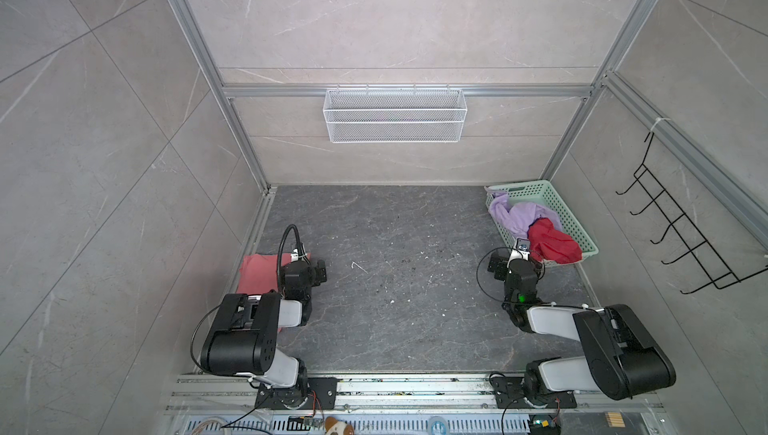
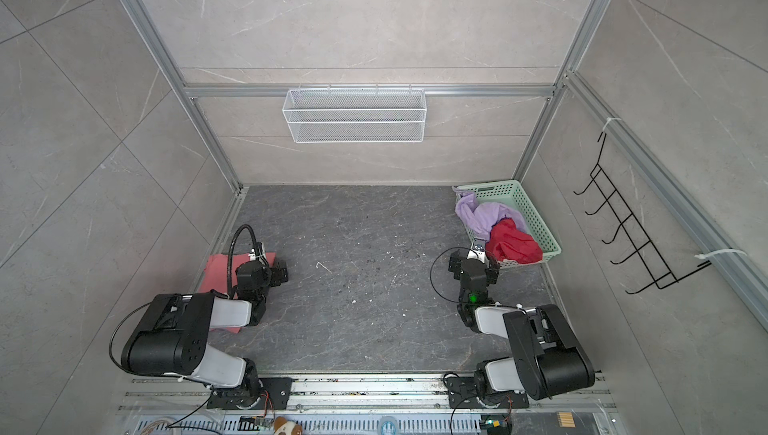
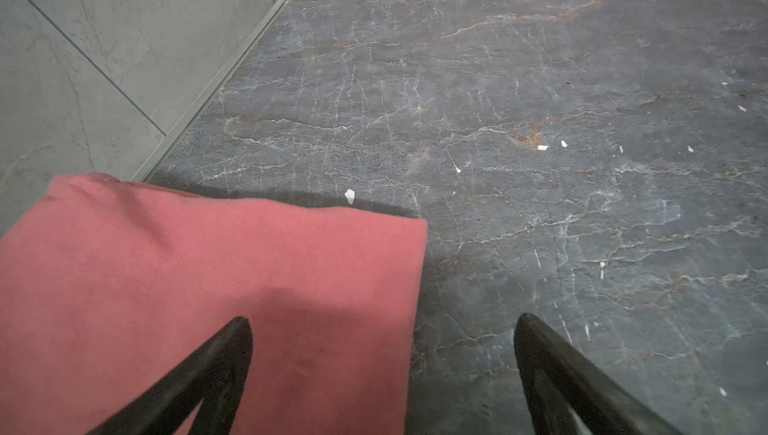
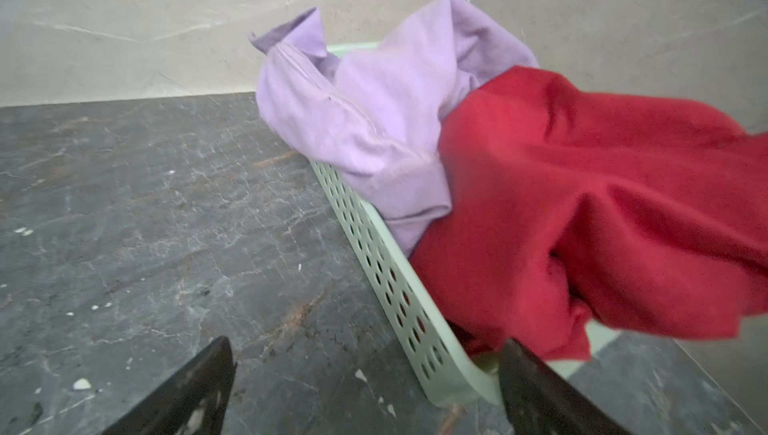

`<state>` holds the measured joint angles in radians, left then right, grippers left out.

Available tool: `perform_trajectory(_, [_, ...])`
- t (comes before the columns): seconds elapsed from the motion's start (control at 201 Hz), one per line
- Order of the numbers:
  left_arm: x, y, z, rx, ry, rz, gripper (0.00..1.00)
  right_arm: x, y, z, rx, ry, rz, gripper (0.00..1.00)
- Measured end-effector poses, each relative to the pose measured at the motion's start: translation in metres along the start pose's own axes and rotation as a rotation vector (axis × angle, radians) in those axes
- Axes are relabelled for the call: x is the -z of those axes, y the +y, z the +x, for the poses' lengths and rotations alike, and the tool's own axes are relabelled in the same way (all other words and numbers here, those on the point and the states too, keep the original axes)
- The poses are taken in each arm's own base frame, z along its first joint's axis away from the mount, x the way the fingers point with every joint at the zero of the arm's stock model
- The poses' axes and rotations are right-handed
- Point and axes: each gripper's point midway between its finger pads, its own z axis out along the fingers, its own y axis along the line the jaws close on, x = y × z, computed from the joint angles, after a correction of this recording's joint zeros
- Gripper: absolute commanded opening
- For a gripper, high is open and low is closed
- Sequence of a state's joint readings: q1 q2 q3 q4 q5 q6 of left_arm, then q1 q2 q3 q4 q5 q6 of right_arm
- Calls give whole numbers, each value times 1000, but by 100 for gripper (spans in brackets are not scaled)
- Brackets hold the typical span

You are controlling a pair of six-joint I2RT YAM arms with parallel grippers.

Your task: Fold and stack the t-shirts

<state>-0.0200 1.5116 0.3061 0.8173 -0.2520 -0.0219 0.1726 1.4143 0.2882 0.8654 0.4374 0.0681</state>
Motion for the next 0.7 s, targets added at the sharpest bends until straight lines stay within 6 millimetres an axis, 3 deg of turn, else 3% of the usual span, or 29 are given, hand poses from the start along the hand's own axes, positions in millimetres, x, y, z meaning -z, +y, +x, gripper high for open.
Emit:
perform_trajectory(0.149, [-4, 6, -11, 19, -21, -1, 100, -15, 20, 12, 35, 43, -95, 99])
perform_trajectory(0.697, [-5, 5, -13, 24, -25, 13, 100, -17, 25, 10, 36, 39, -142, 99])
